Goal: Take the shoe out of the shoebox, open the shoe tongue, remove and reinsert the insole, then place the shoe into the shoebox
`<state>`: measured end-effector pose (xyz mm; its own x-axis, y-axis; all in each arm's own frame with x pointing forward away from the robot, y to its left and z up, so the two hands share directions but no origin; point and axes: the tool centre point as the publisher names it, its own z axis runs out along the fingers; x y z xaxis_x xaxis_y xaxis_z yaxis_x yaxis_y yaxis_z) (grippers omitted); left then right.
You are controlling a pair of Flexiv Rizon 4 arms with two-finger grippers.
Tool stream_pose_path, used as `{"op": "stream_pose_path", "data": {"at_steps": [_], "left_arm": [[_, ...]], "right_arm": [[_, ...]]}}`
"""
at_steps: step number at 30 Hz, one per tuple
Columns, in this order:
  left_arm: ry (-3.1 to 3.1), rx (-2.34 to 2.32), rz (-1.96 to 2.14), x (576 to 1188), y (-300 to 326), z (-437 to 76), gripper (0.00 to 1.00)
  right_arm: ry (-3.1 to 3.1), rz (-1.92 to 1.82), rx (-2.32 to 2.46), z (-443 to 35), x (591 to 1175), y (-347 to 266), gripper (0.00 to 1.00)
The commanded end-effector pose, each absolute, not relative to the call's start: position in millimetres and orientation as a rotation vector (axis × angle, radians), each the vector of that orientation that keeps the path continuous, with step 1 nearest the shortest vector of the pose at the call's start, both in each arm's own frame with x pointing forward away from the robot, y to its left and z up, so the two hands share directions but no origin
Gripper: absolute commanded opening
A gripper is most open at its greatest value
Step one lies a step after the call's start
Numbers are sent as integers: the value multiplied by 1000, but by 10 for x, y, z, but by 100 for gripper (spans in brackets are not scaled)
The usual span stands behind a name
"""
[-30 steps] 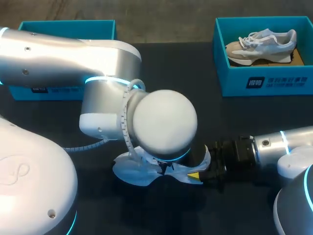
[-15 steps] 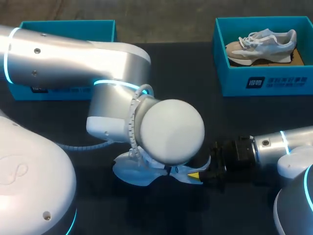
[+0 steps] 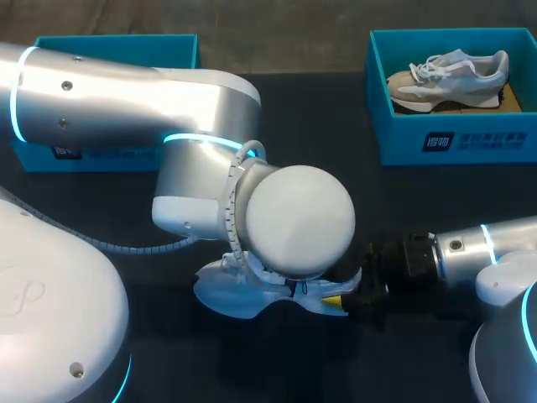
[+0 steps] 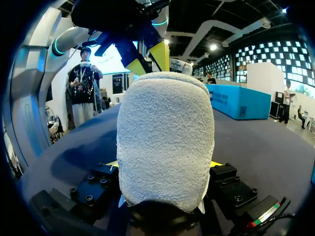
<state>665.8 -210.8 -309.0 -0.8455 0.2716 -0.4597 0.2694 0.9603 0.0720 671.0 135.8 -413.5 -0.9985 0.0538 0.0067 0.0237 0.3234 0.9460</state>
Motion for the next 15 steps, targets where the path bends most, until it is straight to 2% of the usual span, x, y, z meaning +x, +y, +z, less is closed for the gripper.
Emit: {"op": "stream_pose_path", "data": {"at_steps": [1,3,15], "left_arm": [[2634,381,2,6684,-2095,-3092,5],[2635,378,1,6685,-2086,-3097,0],[2660,300,-36,6722,-2037,-3093,0]], "right_arm": [[2538,1806,75,-4140,6699,1357,0],[2538,1806,75,-4140,6699,1357,0],[2538,1806,75,-4140,6699,1357,0]]}}
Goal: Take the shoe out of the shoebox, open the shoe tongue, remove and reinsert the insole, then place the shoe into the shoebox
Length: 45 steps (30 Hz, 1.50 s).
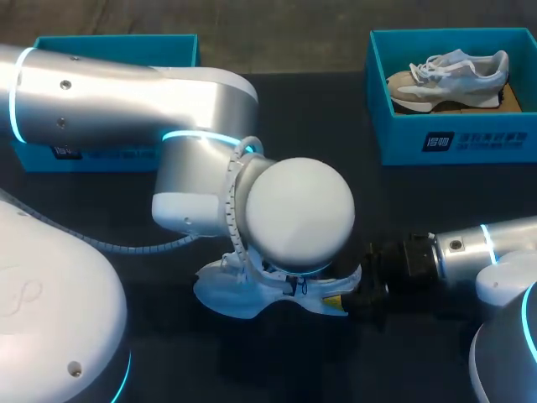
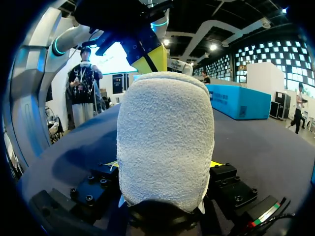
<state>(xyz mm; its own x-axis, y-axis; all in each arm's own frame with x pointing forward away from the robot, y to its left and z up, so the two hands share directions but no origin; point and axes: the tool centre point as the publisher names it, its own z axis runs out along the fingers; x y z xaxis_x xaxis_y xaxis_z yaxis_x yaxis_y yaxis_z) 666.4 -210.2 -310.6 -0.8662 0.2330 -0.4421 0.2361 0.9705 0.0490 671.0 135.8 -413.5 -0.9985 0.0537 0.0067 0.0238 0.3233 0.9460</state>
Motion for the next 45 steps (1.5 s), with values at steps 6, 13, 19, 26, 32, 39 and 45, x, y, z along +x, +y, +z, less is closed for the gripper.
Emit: {"op": "stream_pose_path", "data": {"at_steps": [6,13,19,26,32,39,45], "left_arm": [[2706,246,-112,6745,-2009,-3063,0],[2796,161,-231,6808,-1960,-3028,0],[2850,95,-312,6827,-1918,-3030,0],[2880,73,-360,6825,-1890,-3023,0],[2888,64,-383,6801,-1873,-3011,0],[2900,30,-413,6777,-1865,-3025,0],[2874,42,-373,6721,-1917,-3028,4]], "right_arm": [[2538,1806,75,-4140,6699,1357,0],[2538,1806,75,-4140,6699,1357,0],[2538,1806,75,-4140,6699,1357,0],[2538,1806,75,-4140,6699,1357,0],[2538,1806,75,-4140,6699,1357,0],[2538,1806,75,-4140,6699,1357,0],[2538,1806,75,-4140,6699,1357,0]]}}
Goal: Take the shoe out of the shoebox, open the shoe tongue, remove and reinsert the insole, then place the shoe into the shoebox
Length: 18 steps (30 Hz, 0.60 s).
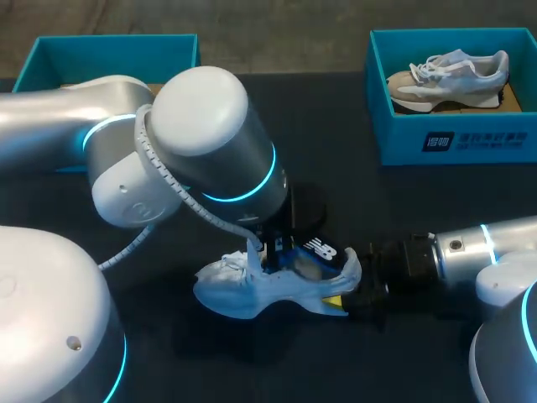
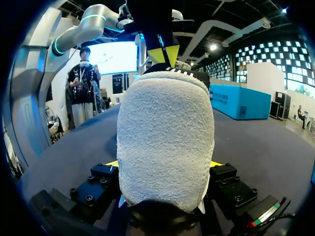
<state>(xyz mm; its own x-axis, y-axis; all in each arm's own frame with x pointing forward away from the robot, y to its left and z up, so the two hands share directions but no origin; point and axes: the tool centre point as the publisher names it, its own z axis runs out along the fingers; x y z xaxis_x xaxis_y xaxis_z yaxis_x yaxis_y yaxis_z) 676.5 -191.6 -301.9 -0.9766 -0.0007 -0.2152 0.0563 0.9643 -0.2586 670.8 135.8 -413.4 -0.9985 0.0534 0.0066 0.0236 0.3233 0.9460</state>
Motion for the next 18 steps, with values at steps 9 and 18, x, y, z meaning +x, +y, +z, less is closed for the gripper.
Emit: {"op": "stream_pose_path", "data": {"at_steps": [9,18], "left_arm": [[2844,72,-344,6699,-1959,-2990,33],[2777,175,-275,6652,-2021,-2919,43]], "right_arm": [[2538,1806,75,-4140,6699,1357,0],[2538,1806,75,-4140,6699,1357,0]]}}
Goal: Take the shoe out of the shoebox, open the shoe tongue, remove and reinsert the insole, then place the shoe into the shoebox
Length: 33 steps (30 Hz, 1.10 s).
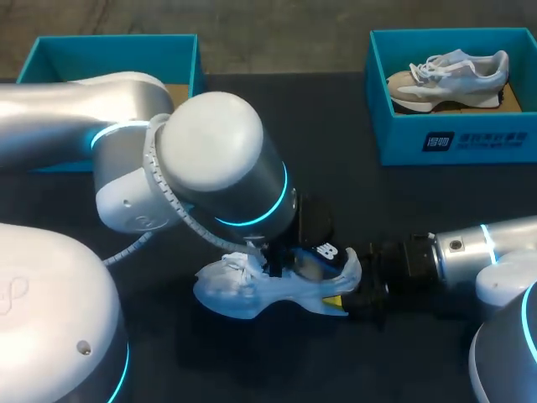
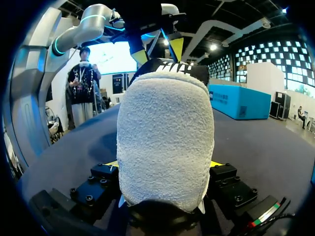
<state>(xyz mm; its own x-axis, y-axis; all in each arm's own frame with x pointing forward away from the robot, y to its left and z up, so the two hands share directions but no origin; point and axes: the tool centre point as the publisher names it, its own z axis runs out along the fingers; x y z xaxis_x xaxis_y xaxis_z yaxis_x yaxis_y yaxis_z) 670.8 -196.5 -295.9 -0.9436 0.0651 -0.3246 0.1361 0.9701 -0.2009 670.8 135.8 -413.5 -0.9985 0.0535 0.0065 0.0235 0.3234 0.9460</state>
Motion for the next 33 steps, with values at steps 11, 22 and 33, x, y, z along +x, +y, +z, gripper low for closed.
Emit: {"op": "stream_pose_path", "data": {"at_steps": [11,22,33], "left_arm": [[2665,401,-130,6546,-2169,-2915,46],[2611,467,-48,6628,-2322,-2962,47],[2614,431,-61,6694,-2381,-2994,0]], "right_arm": [[2538,1806,75,-4140,6699,1357,0],[2538,1806,75,-4140,6699,1357,0],[2538,1806,75,-4140,6699,1357,0]]}}
